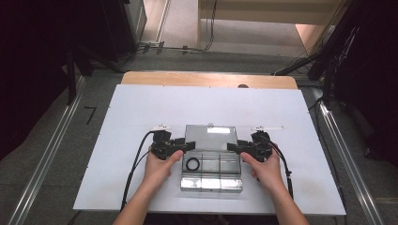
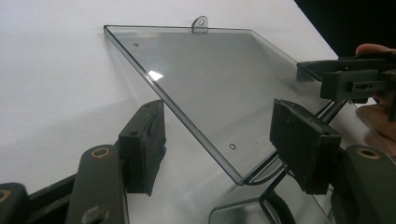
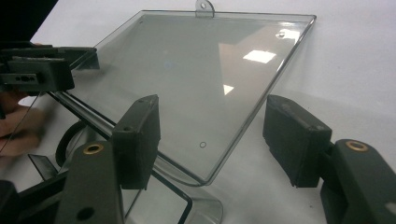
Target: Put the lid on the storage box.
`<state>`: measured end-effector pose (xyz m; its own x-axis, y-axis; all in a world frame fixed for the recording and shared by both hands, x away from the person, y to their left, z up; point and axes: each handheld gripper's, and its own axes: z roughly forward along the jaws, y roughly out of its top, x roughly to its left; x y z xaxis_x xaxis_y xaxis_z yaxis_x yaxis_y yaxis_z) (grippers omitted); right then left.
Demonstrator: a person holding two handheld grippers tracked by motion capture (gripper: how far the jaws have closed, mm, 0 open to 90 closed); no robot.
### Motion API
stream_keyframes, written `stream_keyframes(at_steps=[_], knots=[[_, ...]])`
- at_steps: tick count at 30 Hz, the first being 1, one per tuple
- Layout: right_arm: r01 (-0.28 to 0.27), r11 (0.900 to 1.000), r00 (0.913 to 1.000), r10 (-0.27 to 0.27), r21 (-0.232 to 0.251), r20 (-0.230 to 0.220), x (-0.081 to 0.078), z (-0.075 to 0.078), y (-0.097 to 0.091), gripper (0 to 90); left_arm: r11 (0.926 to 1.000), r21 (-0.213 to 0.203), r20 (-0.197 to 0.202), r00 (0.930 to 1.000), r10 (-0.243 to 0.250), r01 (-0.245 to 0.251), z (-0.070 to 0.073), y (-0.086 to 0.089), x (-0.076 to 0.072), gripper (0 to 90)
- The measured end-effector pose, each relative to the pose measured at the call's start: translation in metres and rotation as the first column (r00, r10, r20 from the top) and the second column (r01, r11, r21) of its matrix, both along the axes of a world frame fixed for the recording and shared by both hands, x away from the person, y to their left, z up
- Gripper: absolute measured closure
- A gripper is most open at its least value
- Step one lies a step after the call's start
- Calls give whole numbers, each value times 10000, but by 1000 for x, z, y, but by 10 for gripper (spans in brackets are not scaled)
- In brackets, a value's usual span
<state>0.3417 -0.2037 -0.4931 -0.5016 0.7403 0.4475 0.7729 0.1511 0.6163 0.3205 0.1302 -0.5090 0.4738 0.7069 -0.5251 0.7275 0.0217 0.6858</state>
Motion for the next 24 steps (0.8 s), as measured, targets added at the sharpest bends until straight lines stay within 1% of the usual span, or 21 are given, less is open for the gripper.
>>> stream_keyframes(at_steps=[4,8,10,12,13,14,16,20,24], knots=[[3,9999,10000,-2,132,-75,1,-2,-1,361,10000,14,-45,10000,46,-46,0,0,0,378],[30,9998,9999,-27,215,-140,1,-2,-2,365,9999,-82,-152,9998,97,-99,-1,0,1,402],[43,9997,9999,-39,249,-154,1,-2,-2,370,9999,-74,-136,9999,68,-69,-1,0,1,402],[83,9996,9998,-79,266,-157,1,-2,-2,387,9999,-154,-160,9999,31,-33,-1,0,1,407],[113,9996,9998,-109,272,-147,1,-2,-3,405,9994,-317,-173,9998,-117,112,-1,0,1,421],[138,9993,9999,-134,357,-94,1,-2,-4,422,9991,-378,-147,9997,-173,167,-1,0,1,443],[52,9982,9999,-44,593,-145,1,-2,-4,444,9993,-324,-59,9998,-181,179,0,-2,0,455],[1,9982,10000,0,593,-22,0,-1,-3,453,9994,-275,48,9998,-193,194,1,-2,-1,477],[8,9981,9999,-16,608,130,-1,0,-5,493,9993,-328,155,9997,-191,196,2,-2,-2,505]])
